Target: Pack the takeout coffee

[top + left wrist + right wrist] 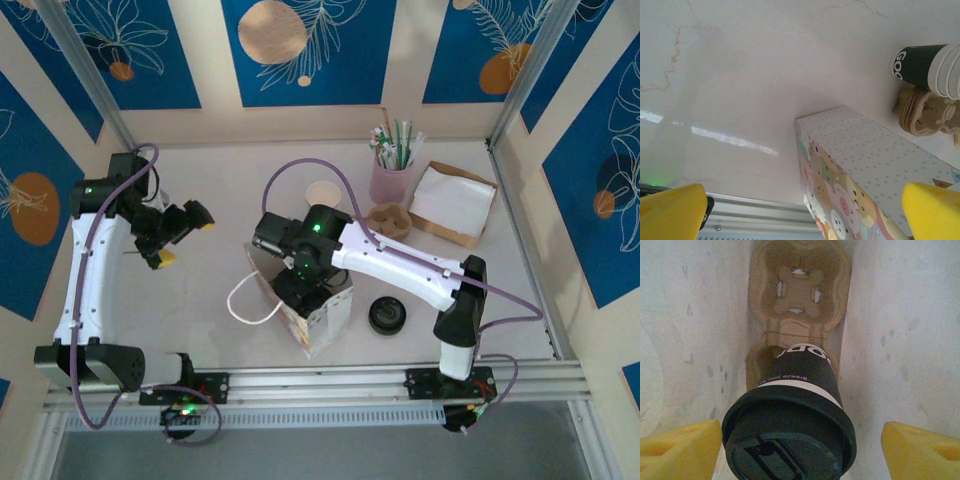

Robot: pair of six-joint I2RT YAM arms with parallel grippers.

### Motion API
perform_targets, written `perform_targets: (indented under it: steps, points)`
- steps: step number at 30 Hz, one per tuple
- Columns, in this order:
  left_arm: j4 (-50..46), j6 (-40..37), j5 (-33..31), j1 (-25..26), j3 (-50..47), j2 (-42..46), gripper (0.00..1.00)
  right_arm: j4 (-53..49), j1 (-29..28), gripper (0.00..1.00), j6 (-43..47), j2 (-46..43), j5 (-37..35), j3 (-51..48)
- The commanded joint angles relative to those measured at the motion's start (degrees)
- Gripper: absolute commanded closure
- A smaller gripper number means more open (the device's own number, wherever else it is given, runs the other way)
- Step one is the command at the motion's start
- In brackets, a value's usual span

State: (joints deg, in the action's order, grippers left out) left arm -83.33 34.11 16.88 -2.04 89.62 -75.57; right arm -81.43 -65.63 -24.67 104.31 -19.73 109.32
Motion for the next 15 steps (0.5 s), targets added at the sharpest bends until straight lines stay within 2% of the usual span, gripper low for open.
perform_targets:
  steps: [1, 15]
  points:
    - [-0.59, -0.09, 0.7, -0.68, 1.14, -0.12, 0.0, -0.74, -0.47, 0.17, 0.23, -0.25, -0.53, 0.46]
    - [-0.51, 0.02, 0.85, -0.68, 1.37, -0.06, 0.0, -0.71, -0.39, 0.16, 0.43, -0.4, -0.42, 0.94]
